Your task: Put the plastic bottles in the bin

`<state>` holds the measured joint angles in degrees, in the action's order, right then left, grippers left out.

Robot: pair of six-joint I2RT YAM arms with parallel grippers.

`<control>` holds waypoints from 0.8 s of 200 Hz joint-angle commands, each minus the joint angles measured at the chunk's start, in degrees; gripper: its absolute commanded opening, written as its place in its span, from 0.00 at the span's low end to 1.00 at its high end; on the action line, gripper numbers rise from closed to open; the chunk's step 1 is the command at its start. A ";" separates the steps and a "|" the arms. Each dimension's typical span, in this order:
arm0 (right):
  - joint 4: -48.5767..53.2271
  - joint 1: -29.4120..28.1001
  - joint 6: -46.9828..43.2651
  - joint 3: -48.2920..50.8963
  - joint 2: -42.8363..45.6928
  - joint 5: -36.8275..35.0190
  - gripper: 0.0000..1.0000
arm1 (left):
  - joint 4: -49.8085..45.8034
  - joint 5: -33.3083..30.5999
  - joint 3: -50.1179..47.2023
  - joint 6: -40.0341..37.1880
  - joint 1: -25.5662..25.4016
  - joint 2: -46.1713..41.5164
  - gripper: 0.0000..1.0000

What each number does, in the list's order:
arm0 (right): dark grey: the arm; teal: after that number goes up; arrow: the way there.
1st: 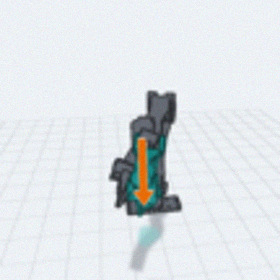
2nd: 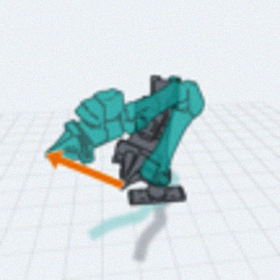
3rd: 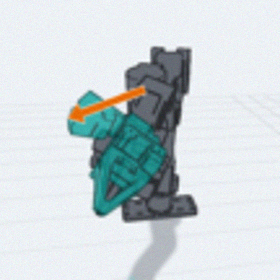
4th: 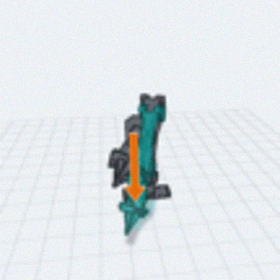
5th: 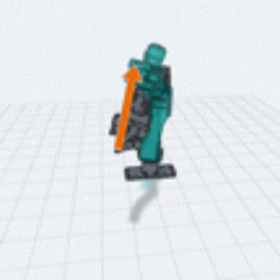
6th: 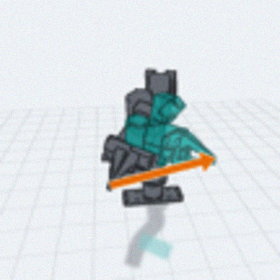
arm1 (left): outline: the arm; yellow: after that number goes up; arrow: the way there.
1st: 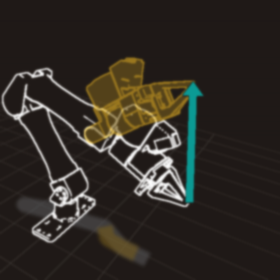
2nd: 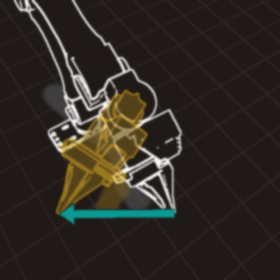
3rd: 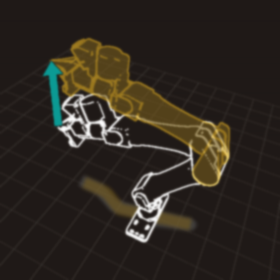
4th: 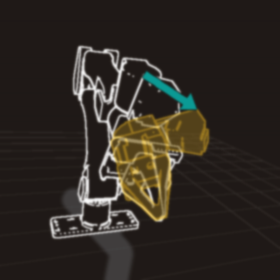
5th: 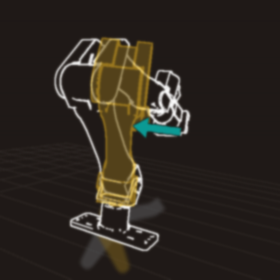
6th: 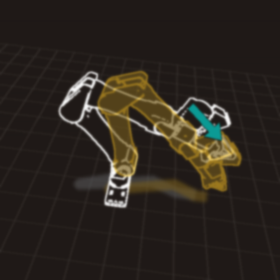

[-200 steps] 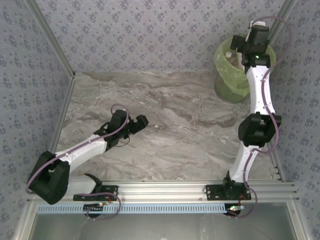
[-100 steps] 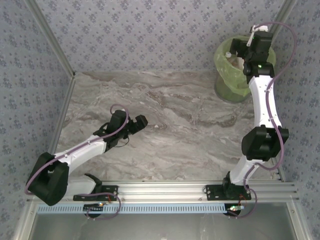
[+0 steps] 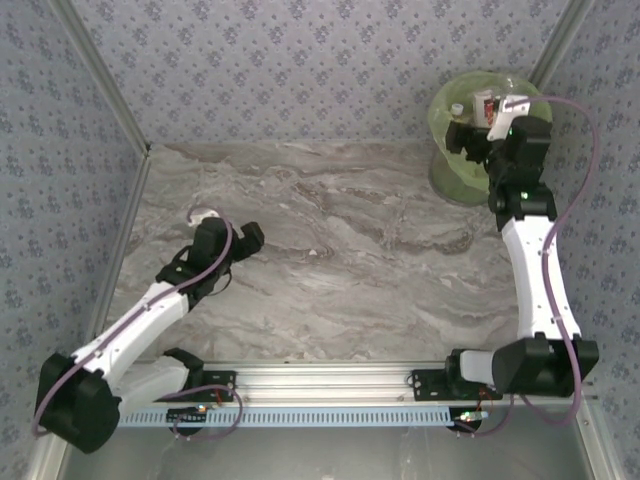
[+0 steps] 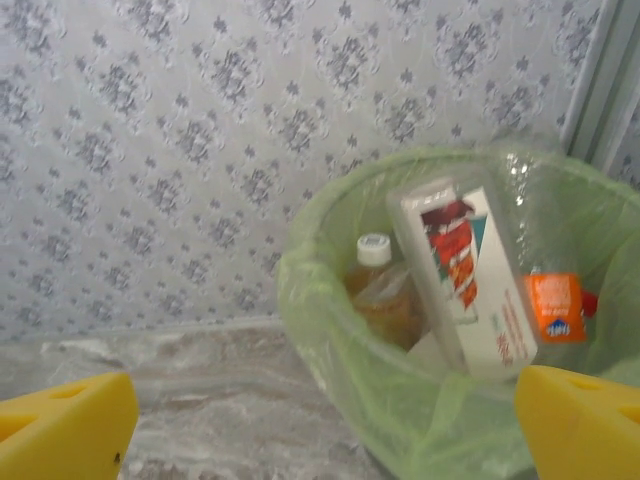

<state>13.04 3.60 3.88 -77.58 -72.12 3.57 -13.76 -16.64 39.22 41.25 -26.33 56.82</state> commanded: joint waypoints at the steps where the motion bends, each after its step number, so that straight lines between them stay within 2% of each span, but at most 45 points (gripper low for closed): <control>1: -1.65 -0.19 1.25 6.14 2.46 2.09 0.99 | -4.61 -13.22 1.74 -7.38 1.95 -4.87 0.99; 33: -2.08 -0.36 2.03 15.81 5.75 2.69 0.99 | -0.22 -20.30 -2.59 -11.48 6.57 -9.39 0.99; 62: -3.62 -0.50 2.70 23.70 8.49 2.56 0.99 | 8.07 -20.54 -8.22 -16.94 12.54 -10.00 0.99; 105: -6.74 -0.42 3.42 34.56 10.99 0.75 0.99 | 25.42 -11.01 -16.35 -24.44 21.16 -5.06 0.99; 136: -14.49 -0.29 3.82 42.49 11.31 -0.01 0.99 | 35.24 1.21 -17.95 -27.50 27.00 4.73 0.99; 160: -21.02 -0.14 4.46 46.89 10.26 -1.41 0.99 | 43.20 5.75 -17.86 -28.81 28.17 13.25 0.99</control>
<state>0.80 3.44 6.90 -33.93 -61.60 4.32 16.78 -19.18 21.67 15.99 0.95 64.40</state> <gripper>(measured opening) 0.988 0.993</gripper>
